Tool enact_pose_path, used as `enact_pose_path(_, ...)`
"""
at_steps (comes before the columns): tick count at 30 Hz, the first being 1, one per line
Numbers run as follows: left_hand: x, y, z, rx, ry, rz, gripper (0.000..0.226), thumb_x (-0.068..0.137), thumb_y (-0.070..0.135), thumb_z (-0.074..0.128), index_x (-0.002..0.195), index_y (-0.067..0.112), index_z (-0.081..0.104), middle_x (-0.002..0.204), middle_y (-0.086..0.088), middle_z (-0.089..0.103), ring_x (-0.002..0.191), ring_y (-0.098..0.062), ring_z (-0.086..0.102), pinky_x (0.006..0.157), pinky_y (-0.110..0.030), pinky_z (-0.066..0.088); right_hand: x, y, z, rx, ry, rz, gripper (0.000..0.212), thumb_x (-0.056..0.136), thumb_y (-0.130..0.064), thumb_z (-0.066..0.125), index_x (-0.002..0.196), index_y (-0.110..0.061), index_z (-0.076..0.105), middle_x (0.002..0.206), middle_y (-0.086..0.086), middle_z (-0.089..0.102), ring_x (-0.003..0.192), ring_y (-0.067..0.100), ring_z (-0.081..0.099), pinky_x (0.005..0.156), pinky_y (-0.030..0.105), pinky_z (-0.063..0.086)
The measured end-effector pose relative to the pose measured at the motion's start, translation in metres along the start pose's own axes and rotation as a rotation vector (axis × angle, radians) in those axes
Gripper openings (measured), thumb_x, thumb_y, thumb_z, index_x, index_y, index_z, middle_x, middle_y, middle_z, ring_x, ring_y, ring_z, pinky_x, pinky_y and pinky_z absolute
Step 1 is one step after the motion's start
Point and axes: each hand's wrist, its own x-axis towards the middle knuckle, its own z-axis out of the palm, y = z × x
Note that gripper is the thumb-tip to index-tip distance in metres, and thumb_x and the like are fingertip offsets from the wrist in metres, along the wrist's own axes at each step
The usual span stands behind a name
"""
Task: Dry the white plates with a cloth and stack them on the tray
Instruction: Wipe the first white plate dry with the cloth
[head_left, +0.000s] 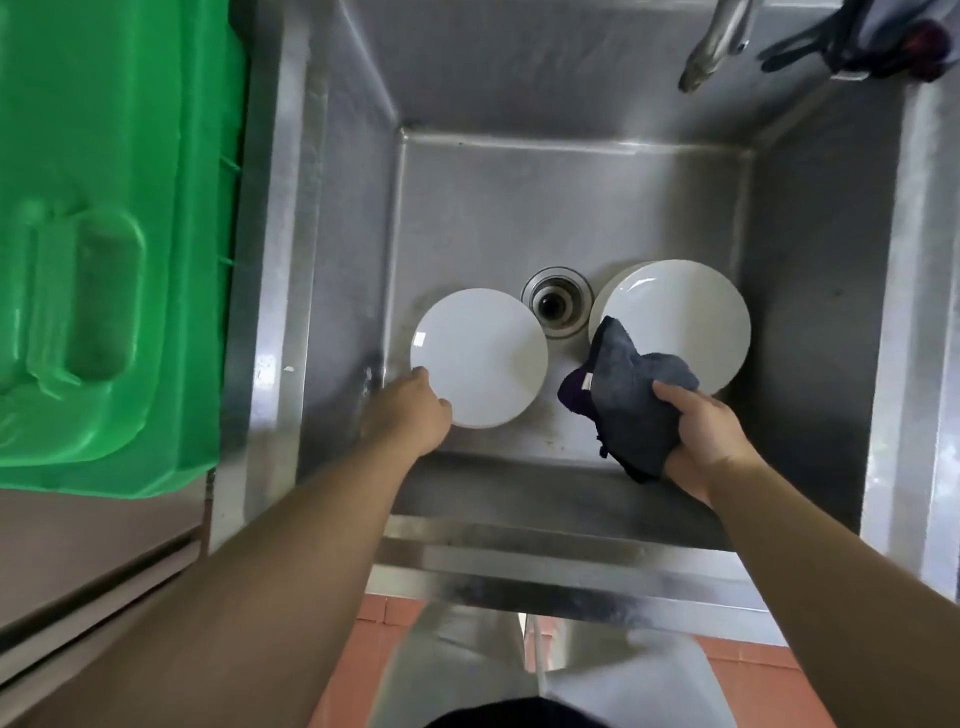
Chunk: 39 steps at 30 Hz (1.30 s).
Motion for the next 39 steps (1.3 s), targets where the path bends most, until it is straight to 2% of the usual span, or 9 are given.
enact_pose_path(3, 0.015, -0.002, 0.004, -0.164, 0.077, -0.129, 0.046, 0.098, 0.029, 0.053, 0.141, 0.011, 0.051, 0.138, -0.013, 0.057, 0.118, -0.035, 0.060, 0.079, -0.038, 0.047, 0.009, 0.003, 0.005, -0.019, 0.005, -0.003, 0.008, 0.100, -0.020, 0.071, 0.107, -0.019, 0.068, 0.085, 0.003, 0.081, 0.076, 0.029, 0.080, 0.048, 0.037, 0.060)
enact_pose_path(5, 0.023, -0.004, 0.006, -0.252, 0.100, -0.193, 0.048, 0.099, 0.027, 0.053, 0.144, 0.009, 0.049, 0.142, -0.014, 0.053, 0.122, -0.036, 0.058, 0.086, -0.042, 0.052, 0.014, 0.006, 0.007, -0.048, 0.024, -0.011, 0.007, 0.099, -0.022, 0.071, 0.106, -0.023, 0.070, 0.095, 0.003, 0.080, 0.087, 0.029, 0.077, 0.049, 0.035, 0.061)
enact_pose_path(7, 0.030, -0.005, 0.008, -0.286, 0.093, -0.216, 0.047, 0.100, 0.025, 0.052, 0.144, 0.008, 0.049, 0.143, -0.014, 0.053, 0.124, -0.037, 0.057, 0.093, -0.043, 0.052, 0.017, 0.009, 0.008, -0.054, 0.029, -0.023, 0.007, 0.099, -0.020, 0.071, 0.105, -0.024, 0.071, 0.087, 0.002, 0.082, 0.086, 0.029, 0.078, 0.054, 0.038, 0.063)
enact_pose_path(14, 0.054, -0.003, 0.016, -0.367, 0.074, -0.318, 0.033, 0.099, 0.017, 0.050, 0.130, 0.008, 0.060, 0.126, -0.017, 0.067, 0.107, -0.039, 0.068, 0.086, -0.046, 0.062, 0.025, 0.013, 0.015, -0.026, 0.025, -0.056, 0.014, 0.099, -0.015, 0.069, 0.107, -0.026, 0.073, 0.086, -0.002, 0.082, 0.082, 0.024, 0.080, 0.064, 0.040, 0.066)
enact_pose_path(22, 0.077, -0.003, 0.025, -0.750, 0.055, -0.515, 0.030, 0.093, 0.009, 0.064, 0.122, 0.001, 0.066, 0.107, -0.012, 0.068, 0.086, -0.034, 0.065, 0.062, -0.032, 0.049, 0.023, 0.010, 0.019, 0.015, 0.023, -0.087, 0.015, 0.100, -0.011, 0.067, 0.112, -0.019, 0.072, 0.088, 0.002, 0.082, 0.080, 0.025, 0.080, 0.057, 0.040, 0.064)
enact_pose_path(25, 0.079, -0.007, 0.030, -0.867, 0.023, -0.552, 0.030, 0.090, 0.006, 0.062, 0.119, 0.001, 0.068, 0.115, -0.018, 0.073, 0.089, -0.033, 0.071, 0.058, -0.028, 0.047, 0.020, 0.010, 0.019, 0.016, 0.031, -0.100, 0.016, 0.100, -0.012, 0.067, 0.112, -0.020, 0.073, 0.092, 0.003, 0.082, 0.087, 0.030, 0.080, 0.068, 0.046, 0.067)
enact_pose_path(28, 0.079, -0.010, 0.030, -0.967, -0.008, -0.606, 0.030, 0.090, 0.009, 0.061, 0.118, 0.003, 0.070, 0.120, -0.018, 0.073, 0.080, -0.026, 0.063, 0.063, -0.028, 0.046, 0.017, 0.009, 0.022, 0.019, 0.051, -0.109, 0.016, 0.100, -0.011, 0.067, 0.111, -0.021, 0.074, 0.099, 0.004, 0.082, 0.100, 0.033, 0.076, 0.086, 0.052, 0.064)
enact_pose_path(33, 0.076, -0.013, 0.025, -1.042, -0.037, -0.671, 0.027, 0.092, 0.010, 0.064, 0.117, 0.001, 0.069, 0.107, -0.014, 0.070, 0.073, -0.024, 0.054, 0.063, -0.029, 0.046, 0.012, 0.010, 0.024, 0.031, 0.062, -0.109, 0.017, 0.099, -0.010, 0.067, 0.112, -0.017, 0.073, 0.095, 0.004, 0.082, 0.099, 0.031, 0.077, 0.086, 0.049, 0.064)
enact_pose_path(39, 0.073, -0.011, 0.020, -1.155, -0.054, -0.681, 0.030, 0.101, 0.004, 0.052, 0.128, 0.003, 0.064, 0.121, -0.010, 0.069, 0.097, -0.026, 0.065, 0.097, -0.039, 0.058, 0.010, 0.012, 0.026, 0.038, 0.070, -0.115, 0.017, 0.098, -0.009, 0.068, 0.113, -0.016, 0.073, 0.099, 0.007, 0.082, 0.094, 0.031, 0.079, 0.080, 0.047, 0.064)
